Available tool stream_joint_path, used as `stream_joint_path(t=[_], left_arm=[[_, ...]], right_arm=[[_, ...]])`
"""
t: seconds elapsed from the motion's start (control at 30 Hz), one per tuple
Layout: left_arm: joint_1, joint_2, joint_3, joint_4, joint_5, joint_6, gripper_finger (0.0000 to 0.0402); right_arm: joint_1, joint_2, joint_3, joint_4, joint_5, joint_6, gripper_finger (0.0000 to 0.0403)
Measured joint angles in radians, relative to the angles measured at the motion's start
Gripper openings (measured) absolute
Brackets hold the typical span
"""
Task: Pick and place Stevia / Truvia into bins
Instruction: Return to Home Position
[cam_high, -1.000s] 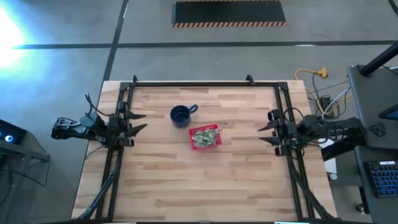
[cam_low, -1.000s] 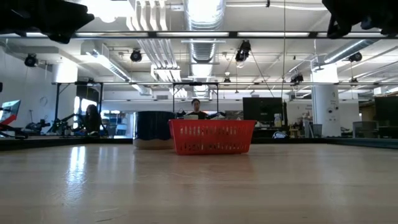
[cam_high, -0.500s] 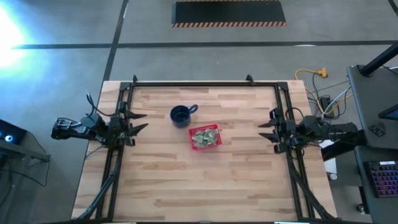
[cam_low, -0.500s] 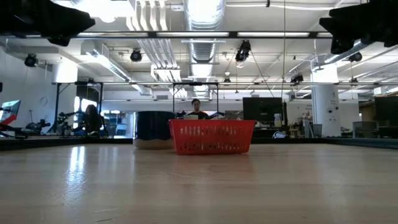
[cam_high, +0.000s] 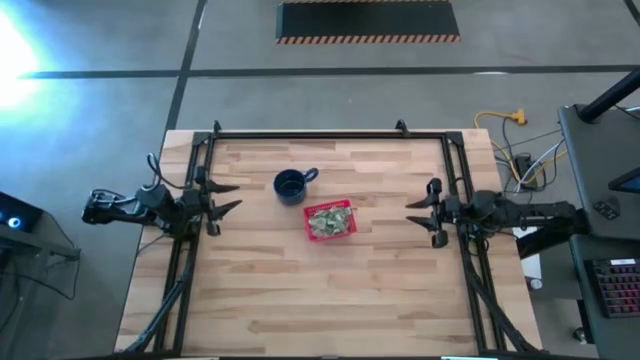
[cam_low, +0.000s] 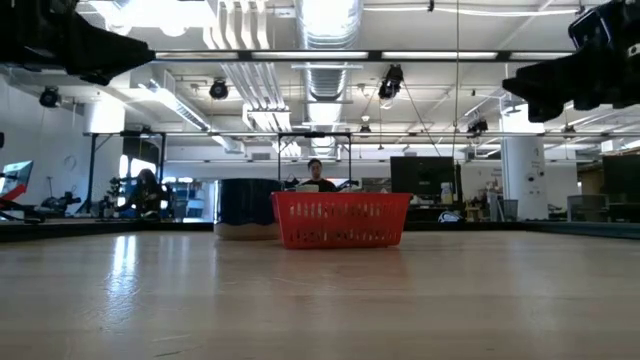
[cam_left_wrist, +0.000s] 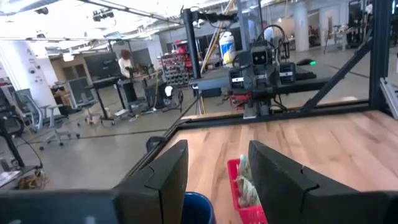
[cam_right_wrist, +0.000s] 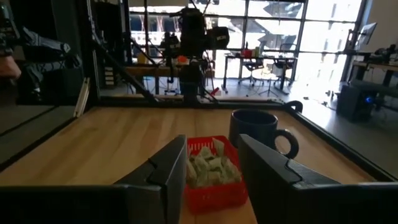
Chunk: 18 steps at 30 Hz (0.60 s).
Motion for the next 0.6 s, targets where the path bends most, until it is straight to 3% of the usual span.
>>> stream_joint_path(t=[0.6], left_arm=[[0.000,0.000,-0.074,-0.014,-0.019,0.000,0.0154]], right_arm=[[0.000,0.015,-0.016,-0.005,0.006,-0.067,0.0128]])
